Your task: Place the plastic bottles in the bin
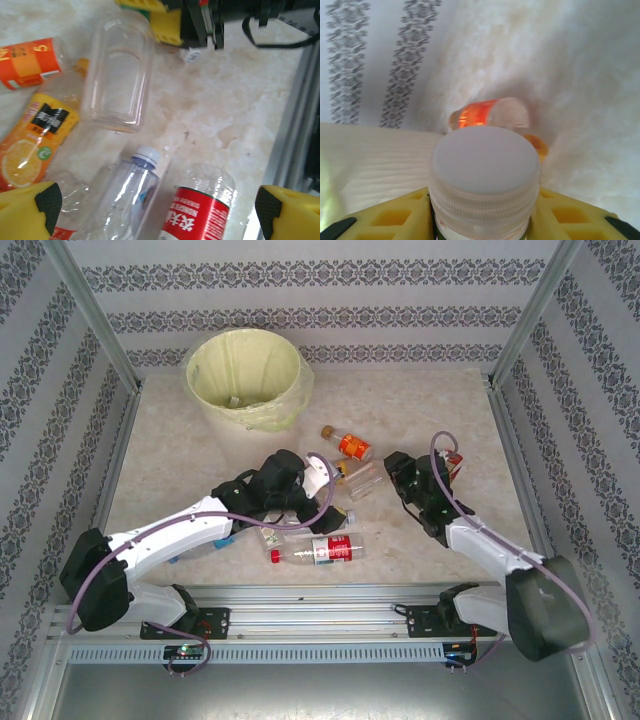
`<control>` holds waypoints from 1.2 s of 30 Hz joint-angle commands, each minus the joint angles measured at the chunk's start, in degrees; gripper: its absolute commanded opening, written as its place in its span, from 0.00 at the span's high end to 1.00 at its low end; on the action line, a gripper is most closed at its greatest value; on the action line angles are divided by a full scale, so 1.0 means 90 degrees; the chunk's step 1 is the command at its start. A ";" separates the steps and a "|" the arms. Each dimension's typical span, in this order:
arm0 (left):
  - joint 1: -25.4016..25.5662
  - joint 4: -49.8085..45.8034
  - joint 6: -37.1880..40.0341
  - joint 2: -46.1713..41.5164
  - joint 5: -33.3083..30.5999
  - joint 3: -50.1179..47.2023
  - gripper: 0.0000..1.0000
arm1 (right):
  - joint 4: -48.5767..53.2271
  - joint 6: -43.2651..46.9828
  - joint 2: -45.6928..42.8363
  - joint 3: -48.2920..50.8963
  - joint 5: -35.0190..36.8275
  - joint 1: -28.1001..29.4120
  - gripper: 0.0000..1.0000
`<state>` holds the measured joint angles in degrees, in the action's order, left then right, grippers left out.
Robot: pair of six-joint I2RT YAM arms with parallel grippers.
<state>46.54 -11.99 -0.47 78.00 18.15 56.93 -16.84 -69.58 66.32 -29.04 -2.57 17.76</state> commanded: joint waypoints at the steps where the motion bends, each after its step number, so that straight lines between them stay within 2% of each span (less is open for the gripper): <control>1: 0.0001 0.0046 -0.0272 0.0119 0.0934 0.0289 0.00 | 0.0519 0.1096 -0.0497 -0.0353 -0.0532 0.0020 0.55; 9: -0.0564 0.0207 -0.0923 0.0361 0.2582 0.0521 0.00 | 0.0615 0.1976 -0.1373 -0.0387 -0.1938 0.0016 0.55; 19: -0.0797 0.0487 -0.1417 0.0624 0.3500 0.0566 0.00 | 0.0151 0.1775 -0.1792 -0.0421 -0.3479 0.0040 0.55; 25: -0.0816 0.0782 -0.1725 0.0728 0.3788 0.0526 0.00 | -0.0107 0.1621 -0.1759 -0.0483 -0.3689 0.0139 0.55; 30: -0.0844 0.0935 -0.1897 0.0728 0.3847 0.0504 0.12 | -0.0032 0.1710 -0.1735 -0.0489 -0.3573 0.0245 0.55; 36: -0.0895 0.1150 -0.2091 0.0749 0.4072 0.0472 0.35 | -0.0010 0.1775 -0.1760 -0.0480 -0.3445 0.0286 0.55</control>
<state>39.05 -5.45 -18.37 84.82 51.90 60.66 -15.18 -54.22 51.03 -31.44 -33.78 19.40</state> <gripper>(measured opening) 0.661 0.455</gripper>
